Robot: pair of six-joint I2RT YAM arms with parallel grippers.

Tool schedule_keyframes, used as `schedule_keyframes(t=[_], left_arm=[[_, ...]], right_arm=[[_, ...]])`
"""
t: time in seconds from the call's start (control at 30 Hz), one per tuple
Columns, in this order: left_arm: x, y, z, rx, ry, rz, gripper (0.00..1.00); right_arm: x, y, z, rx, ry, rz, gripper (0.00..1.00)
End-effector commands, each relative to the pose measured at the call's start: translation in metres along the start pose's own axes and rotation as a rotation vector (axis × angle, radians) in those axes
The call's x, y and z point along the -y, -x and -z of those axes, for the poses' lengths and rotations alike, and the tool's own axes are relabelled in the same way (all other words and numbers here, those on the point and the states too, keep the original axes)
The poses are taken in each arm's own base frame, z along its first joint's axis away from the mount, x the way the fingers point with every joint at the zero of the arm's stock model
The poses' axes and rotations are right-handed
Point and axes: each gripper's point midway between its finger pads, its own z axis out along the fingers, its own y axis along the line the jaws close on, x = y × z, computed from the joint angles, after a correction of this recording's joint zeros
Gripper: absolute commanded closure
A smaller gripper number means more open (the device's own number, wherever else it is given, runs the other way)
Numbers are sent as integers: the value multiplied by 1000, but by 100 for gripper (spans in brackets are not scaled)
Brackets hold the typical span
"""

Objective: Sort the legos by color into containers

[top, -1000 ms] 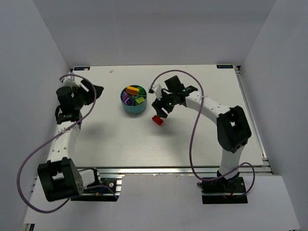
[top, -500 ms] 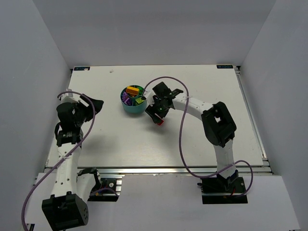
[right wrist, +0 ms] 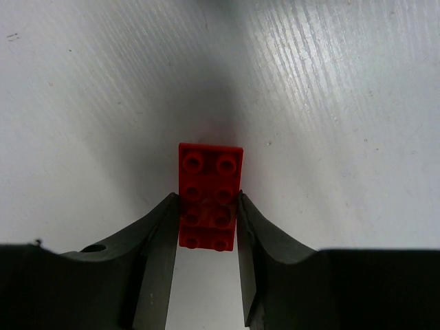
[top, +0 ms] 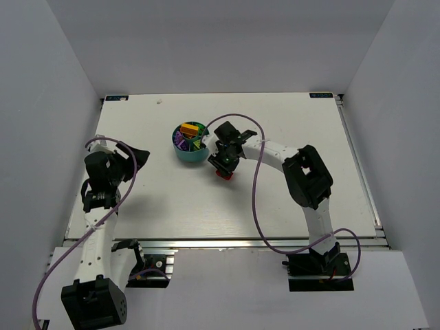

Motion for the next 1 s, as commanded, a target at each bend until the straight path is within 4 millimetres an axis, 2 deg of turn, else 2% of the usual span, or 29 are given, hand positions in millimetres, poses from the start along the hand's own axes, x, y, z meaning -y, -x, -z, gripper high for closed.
schedule_keyframes(t=[0.0, 0.13, 0.27, 0.33, 0.4, 0.43, 0.47, 0.53, 0.57, 0.63, 0.67, 0.73, 0.77, 0.83, 0.87, 0.9, 0.93, 0.97], left_arm=[[4, 2, 2, 15, -21, 5, 18], [5, 1, -2, 19, -40, 9, 18], [7, 4, -12, 36, -74, 20, 18], [11, 12, -20, 56, -95, 22, 19], [7, 15, -37, 47, -83, 40, 23], [13, 22, -42, 60, -110, 41, 24], [6, 17, -56, 26, -88, 57, 26], [11, 21, -69, 14, -101, 55, 32], [4, 11, -84, -30, -77, 60, 35], [2, 7, -98, -60, -58, 52, 43], [8, 11, -106, -60, -63, 46, 46], [2, 8, -124, -81, -36, 61, 55], [6, 19, -131, -57, -36, 61, 59], [0, 21, -148, -54, -12, 77, 61], [9, 31, -156, -33, -19, 66, 62], [-2, 23, -169, -61, 12, 74, 62], [-2, 22, -176, -72, 15, 73, 62], [8, 29, -185, -69, -8, 62, 62]], right_arm=[[1, 25, 28, 68, -15, 59, 87], [-3, 57, 61, 185, -3, 154, 99], [-1, 98, 106, 353, -47, 283, 100], [2, 114, 120, 414, -78, 304, 100], [5, 128, 137, 472, -112, 309, 100], [9, 133, 147, 495, -136, 300, 100], [9, 137, 150, 512, -143, 283, 100], [12, 146, 164, 561, -171, 272, 100], [12, 147, 166, 572, -175, 262, 100], [13, 154, 175, 612, -189, 246, 100], [13, 154, 175, 614, -189, 242, 100], [13, 154, 176, 617, -185, 220, 100], [13, 153, 178, 619, -184, 216, 100], [12, 149, 179, 620, -181, 203, 100], [13, 148, 178, 619, -181, 200, 100], [14, 146, 177, 617, -182, 196, 100], [13, 144, 179, 619, -181, 195, 100], [14, 143, 180, 620, -184, 190, 100]])
